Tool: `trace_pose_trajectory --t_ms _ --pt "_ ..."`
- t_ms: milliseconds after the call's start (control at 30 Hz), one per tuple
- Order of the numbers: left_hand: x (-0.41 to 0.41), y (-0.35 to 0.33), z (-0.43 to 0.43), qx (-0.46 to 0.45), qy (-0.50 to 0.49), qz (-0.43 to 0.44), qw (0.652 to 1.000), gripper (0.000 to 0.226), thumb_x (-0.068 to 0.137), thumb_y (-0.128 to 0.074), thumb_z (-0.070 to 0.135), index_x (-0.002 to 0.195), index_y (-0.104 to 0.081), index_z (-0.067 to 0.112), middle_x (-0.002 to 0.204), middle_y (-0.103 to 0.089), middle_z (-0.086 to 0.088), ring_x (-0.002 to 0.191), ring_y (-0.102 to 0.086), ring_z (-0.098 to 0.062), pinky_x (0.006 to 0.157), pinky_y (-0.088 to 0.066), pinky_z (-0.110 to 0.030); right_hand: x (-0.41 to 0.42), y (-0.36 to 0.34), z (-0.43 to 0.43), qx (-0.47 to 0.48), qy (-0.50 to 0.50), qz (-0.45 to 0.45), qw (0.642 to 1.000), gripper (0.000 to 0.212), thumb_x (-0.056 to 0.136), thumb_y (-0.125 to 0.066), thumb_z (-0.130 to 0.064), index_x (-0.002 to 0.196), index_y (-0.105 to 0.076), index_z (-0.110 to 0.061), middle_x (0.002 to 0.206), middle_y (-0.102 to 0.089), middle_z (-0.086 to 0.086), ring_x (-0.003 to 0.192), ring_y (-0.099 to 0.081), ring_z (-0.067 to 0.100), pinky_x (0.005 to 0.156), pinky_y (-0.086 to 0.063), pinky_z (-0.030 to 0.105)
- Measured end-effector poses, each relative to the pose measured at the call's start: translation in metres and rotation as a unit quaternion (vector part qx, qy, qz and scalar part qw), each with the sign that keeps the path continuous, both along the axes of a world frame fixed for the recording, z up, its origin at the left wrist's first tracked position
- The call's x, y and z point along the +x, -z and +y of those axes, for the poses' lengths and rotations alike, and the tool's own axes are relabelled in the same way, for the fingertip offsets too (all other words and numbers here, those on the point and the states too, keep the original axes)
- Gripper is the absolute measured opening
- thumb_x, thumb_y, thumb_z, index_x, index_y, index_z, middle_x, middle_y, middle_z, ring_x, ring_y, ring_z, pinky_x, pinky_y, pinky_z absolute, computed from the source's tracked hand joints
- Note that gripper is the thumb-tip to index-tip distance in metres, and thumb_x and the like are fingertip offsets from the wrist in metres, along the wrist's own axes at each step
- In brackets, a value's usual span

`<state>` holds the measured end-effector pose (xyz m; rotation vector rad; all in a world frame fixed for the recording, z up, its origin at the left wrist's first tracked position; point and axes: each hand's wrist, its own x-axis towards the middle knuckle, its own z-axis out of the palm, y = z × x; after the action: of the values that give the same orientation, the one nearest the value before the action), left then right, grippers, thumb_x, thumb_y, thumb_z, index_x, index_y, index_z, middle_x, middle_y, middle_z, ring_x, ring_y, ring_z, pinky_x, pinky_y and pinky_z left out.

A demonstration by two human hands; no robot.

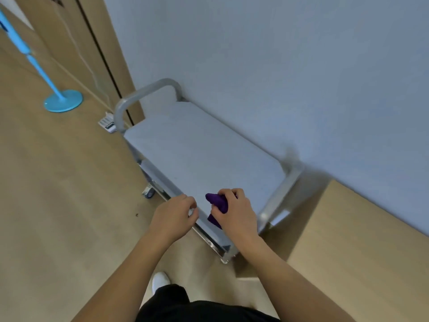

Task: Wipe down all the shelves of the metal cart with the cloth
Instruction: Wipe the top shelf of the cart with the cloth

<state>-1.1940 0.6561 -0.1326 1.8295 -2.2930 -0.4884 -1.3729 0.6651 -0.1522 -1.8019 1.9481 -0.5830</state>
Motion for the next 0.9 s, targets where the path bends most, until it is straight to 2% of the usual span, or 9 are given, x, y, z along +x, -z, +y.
trace_pose_trajectory --t_ms 67,200,333,533,700,833,900 --pt "0.044 -0.001 -0.014 0.001 -0.02 -0.008 1.0 0.018 0.093 -0.046 0.038 0.093 -0.062 0.027 0.091 -0.061 0.014 0.077 -0.053 -0.004 0.054 -0.035 -0.02 0.042 0.001 -0.019 0.003 -0.013 -0.007 1.0 0.035 0.085 -0.059 -0.046 0.118 -0.052 -0.036 0.119 -0.047 -0.009 0.097 -0.051 0.013 0.074 -0.055 0.032" --pt "0.122 -0.006 -0.041 0.0 -0.039 -0.018 0.999 0.02 0.093 -0.044 0.038 0.089 -0.06 0.025 0.089 -0.062 0.011 0.077 -0.057 -0.008 0.061 -0.046 -0.026 0.122 -0.004 -0.058 -0.003 -0.043 -0.008 0.999 0.034 0.087 -0.057 -0.048 0.118 -0.052 -0.035 0.119 -0.047 -0.009 0.096 -0.052 0.013 0.072 -0.055 0.032" --pt "0.175 -0.007 -0.068 -0.005 -0.041 -0.007 0.999 0.019 0.093 -0.045 0.036 0.09 -0.06 0.025 0.091 -0.061 0.012 0.081 -0.056 -0.009 0.062 -0.047 -0.027 0.183 -0.01 -0.094 0.0 -0.055 -0.008 0.998 0.033 0.088 -0.057 -0.045 0.119 -0.054 -0.033 0.12 -0.047 -0.007 0.098 -0.051 0.015 0.073 -0.053 0.033" --pt "0.219 0.006 -0.123 0.001 -0.04 0.006 0.999 0.02 0.093 -0.045 0.036 0.085 -0.058 0.024 0.087 -0.06 0.009 0.074 -0.056 -0.01 0.059 -0.047 -0.028 0.229 0.002 -0.149 0.023 -0.054 0.013 0.998 0.036 0.089 -0.057 -0.046 0.122 -0.053 -0.032 0.121 -0.047 -0.005 0.1 -0.05 0.016 0.074 -0.052 0.032" --pt "0.24 0.021 -0.192 0.009 -0.019 0.009 1.0 0.02 0.094 -0.047 0.034 0.093 -0.063 0.022 0.091 -0.063 0.01 0.076 -0.058 -0.009 0.057 -0.041 -0.023 0.252 0.029 -0.212 0.046 -0.025 0.014 0.999 0.036 0.09 -0.055 -0.047 0.123 -0.052 -0.032 0.122 -0.046 -0.004 0.1 -0.049 0.017 0.074 -0.05 0.031" --pt "0.255 0.031 -0.253 -0.006 0.0 0.005 1.0 0.017 0.095 -0.047 0.032 0.093 -0.06 0.021 0.087 -0.063 0.008 0.071 -0.053 -0.008 0.051 -0.031 -0.019 0.273 0.055 -0.265 0.076 -0.005 0.013 0.997 0.036 0.091 -0.055 -0.045 0.123 -0.05 -0.029 0.122 -0.046 -0.003 0.099 -0.048 0.018 0.074 -0.05 0.03" --pt "0.261 0.034 -0.281 0.008 0.01 -0.006 1.0 0.018 0.095 -0.045 0.032 0.094 -0.06 0.022 0.088 -0.063 0.008 0.073 -0.054 -0.009 0.054 -0.038 -0.022 0.284 0.066 -0.286 0.105 0.004 0.025 0.994 0.035 0.092 -0.054 -0.045 0.123 -0.05 -0.029 0.123 -0.046 -0.002 0.099 -0.047 0.018 0.072 -0.049 0.029"
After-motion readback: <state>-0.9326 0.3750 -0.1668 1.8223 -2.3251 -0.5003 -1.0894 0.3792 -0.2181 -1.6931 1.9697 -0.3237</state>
